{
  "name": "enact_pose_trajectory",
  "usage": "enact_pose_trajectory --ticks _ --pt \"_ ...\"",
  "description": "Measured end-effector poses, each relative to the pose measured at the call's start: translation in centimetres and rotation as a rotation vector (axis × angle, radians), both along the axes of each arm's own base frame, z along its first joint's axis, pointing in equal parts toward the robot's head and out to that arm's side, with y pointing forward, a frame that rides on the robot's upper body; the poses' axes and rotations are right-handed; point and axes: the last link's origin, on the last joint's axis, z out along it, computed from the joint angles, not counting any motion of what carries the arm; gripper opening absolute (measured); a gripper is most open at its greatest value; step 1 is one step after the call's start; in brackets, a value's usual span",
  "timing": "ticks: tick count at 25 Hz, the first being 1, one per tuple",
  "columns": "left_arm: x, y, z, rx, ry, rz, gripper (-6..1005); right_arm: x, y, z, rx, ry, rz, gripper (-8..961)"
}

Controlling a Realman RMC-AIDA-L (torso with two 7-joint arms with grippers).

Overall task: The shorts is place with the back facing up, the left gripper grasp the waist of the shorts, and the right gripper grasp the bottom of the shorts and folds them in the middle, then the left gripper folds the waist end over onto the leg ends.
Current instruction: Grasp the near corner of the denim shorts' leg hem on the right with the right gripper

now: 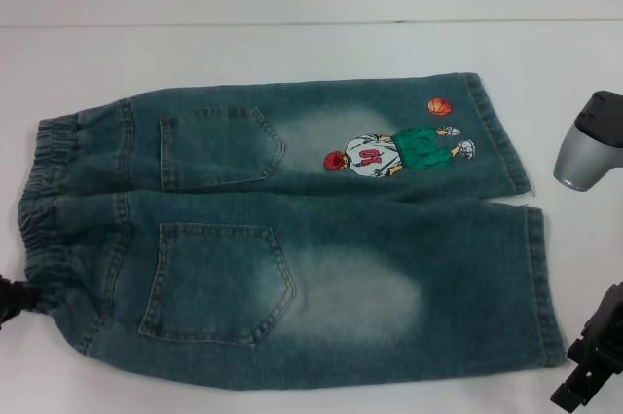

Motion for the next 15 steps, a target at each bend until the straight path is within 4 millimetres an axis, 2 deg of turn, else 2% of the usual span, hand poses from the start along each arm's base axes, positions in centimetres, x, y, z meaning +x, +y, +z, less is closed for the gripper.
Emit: enact_pose_trajectory --ticks 15 --pt "-0.18 0.04 -0.66 -0.004 -0.011 0.007 104 -0.27 0.76 -0.94 0.033 0.081 0.06 794"
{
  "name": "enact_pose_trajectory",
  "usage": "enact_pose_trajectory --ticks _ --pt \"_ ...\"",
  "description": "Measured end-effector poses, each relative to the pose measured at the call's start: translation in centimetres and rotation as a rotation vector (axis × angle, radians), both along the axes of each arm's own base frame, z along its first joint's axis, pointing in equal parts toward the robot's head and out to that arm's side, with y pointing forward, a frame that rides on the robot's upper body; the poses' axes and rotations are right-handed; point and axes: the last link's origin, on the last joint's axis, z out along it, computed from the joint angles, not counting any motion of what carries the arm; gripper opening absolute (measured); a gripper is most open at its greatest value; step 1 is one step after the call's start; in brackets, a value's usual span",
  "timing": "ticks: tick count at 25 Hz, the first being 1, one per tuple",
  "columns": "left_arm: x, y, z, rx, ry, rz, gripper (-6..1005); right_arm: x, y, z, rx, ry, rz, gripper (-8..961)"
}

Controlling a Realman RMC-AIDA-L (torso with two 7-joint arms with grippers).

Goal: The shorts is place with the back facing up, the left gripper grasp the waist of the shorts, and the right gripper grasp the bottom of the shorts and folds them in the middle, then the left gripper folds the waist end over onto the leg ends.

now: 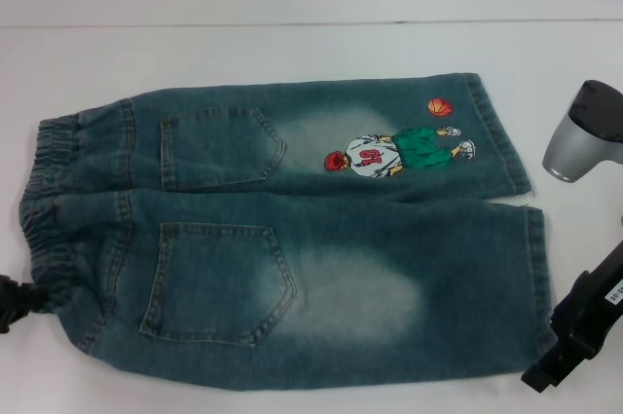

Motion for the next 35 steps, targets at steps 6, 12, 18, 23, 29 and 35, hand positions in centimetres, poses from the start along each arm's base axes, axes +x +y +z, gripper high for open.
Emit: enact_pose_trajectory --ticks 6,12,18,23,29,35 --pt "0.0 0.0 0.0 -0.004 0.001 -0.002 109 0.1 -0.1 -0.5 -0.01 -0.004 0.006 675" --pt "-0.1 0.0 0.1 -0.005 0.004 -0.001 114 0.5 -0.3 -0.8 -0.01 -0.018 0.012 475" --pt "-0.1 0.1 0.2 -0.005 0.007 -0.002 119 0.5 -0.2 -0.8 -0.004 -0.022 0.012 237" --pt "-0.1 0.1 0.2 -0.005 0.003 0.004 124 0.4 -0.1 -0.7 0.003 -0.018 0.017 84" --pt "-0.2 0.1 1.3 0.034 -0.027 0.046 129 0.2 0.7 0.5 0.065 -0.012 0.049 30" --pt "0.0 0.5 2.2 0.093 -0.073 0.088 134 -0.6 2.4 2.9 0.204 0.023 0.087 30"
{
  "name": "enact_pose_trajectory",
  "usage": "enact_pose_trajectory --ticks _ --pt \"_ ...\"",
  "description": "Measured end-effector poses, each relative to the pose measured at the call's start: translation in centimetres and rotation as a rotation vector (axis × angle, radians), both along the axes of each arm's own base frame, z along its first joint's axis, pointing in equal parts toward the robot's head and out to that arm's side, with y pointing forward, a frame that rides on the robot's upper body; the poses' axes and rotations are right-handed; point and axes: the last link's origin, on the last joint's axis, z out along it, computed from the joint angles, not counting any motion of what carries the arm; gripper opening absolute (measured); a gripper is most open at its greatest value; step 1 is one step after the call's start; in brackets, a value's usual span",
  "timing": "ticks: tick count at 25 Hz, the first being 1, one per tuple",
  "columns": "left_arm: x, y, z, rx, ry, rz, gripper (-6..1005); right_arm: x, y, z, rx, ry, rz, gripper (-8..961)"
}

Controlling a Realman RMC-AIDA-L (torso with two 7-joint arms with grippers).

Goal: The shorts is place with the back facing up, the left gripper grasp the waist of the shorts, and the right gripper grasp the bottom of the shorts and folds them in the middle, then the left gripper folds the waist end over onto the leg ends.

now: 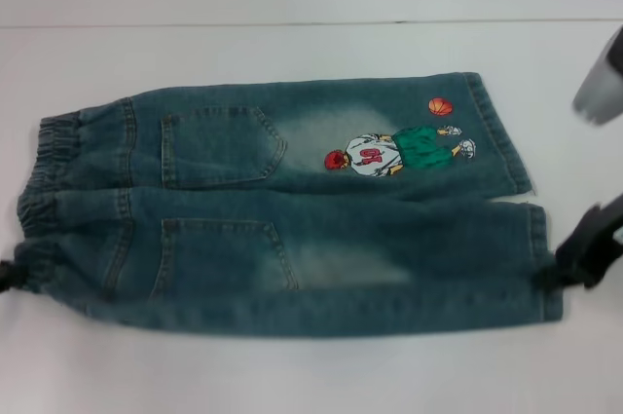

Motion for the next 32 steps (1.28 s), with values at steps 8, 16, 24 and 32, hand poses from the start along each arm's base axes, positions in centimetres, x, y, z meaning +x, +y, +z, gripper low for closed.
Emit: enact_pose_trajectory --ticks 8,16,24,32 --pt "1.4 2.0 1.6 0.087 -0.041 0.011 141 -1.2 2.2 1.9 0.172 0.04 0.056 31" --pt "2.9 4.4 1.4 0.131 -0.048 -0.022 148 -2.4 4.2 2.3 0.298 0.066 0.124 31" --pt "3.0 6.0 1.9 0.214 -0.025 -0.013 156 -2.2 6.8 3.9 0.522 0.074 0.12 30" --pt "3.8 7.9 0.7 0.251 -0.005 -0.045 163 -2.0 8.3 3.1 0.599 0.072 0.132 30"
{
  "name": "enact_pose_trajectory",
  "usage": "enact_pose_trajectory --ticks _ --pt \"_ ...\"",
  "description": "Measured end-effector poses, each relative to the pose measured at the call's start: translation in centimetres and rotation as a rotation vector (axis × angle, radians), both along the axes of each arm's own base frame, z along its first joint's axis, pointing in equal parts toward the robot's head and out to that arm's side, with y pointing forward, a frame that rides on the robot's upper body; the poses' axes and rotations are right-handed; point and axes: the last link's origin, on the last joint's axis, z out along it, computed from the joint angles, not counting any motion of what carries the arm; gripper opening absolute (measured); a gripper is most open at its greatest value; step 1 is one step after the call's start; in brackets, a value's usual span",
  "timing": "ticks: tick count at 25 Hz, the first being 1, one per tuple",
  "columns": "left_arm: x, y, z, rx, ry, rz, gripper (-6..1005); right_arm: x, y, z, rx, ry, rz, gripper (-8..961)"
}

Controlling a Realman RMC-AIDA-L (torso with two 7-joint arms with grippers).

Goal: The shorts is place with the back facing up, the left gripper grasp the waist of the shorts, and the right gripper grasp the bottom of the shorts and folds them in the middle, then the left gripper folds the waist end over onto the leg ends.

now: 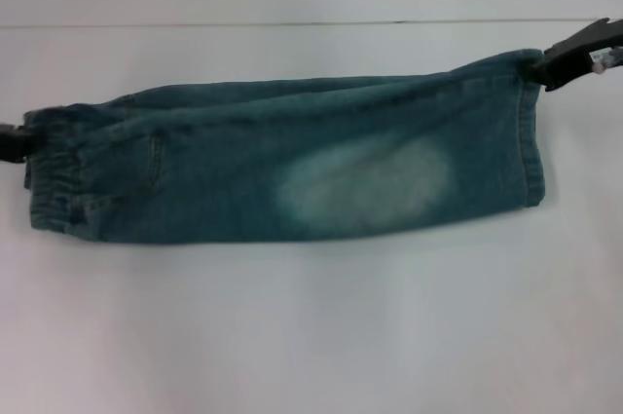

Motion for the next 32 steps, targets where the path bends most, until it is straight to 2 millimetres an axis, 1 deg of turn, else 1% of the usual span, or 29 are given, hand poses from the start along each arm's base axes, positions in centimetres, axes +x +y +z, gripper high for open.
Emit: enact_pose_trajectory --ticks 5,12,18,20,23,28,32 --pt "0.8 1.4 -1.2 0.026 0.043 -0.028 167 0.4 1.0 -0.9 0.053 -0.013 -0.001 30" --pt "1.6 2.9 -1.3 0.076 0.058 -0.036 173 0.1 2.2 -1.1 0.115 -0.024 0.012 30" --pt "1.4 3.2 -0.9 0.104 0.06 -0.022 178 -1.2 3.1 -0.8 0.141 -0.047 0.033 30" --pt "1.3 3.2 -0.9 0.109 0.061 -0.019 180 -1.2 3.3 -0.8 0.147 -0.054 0.036 31" --pt "1.0 3.2 -1.0 0.124 0.065 -0.008 183 -1.2 3.7 -1.3 0.154 -0.077 0.047 31" --pt "0.3 3.4 -2.0 0.123 0.065 0.01 187 -1.2 4.0 -2.9 0.146 -0.112 0.072 31" --pt "0.0 3.3 -1.9 0.129 0.072 0.014 191 -1.5 4.3 -3.5 0.158 -0.13 0.1 31"
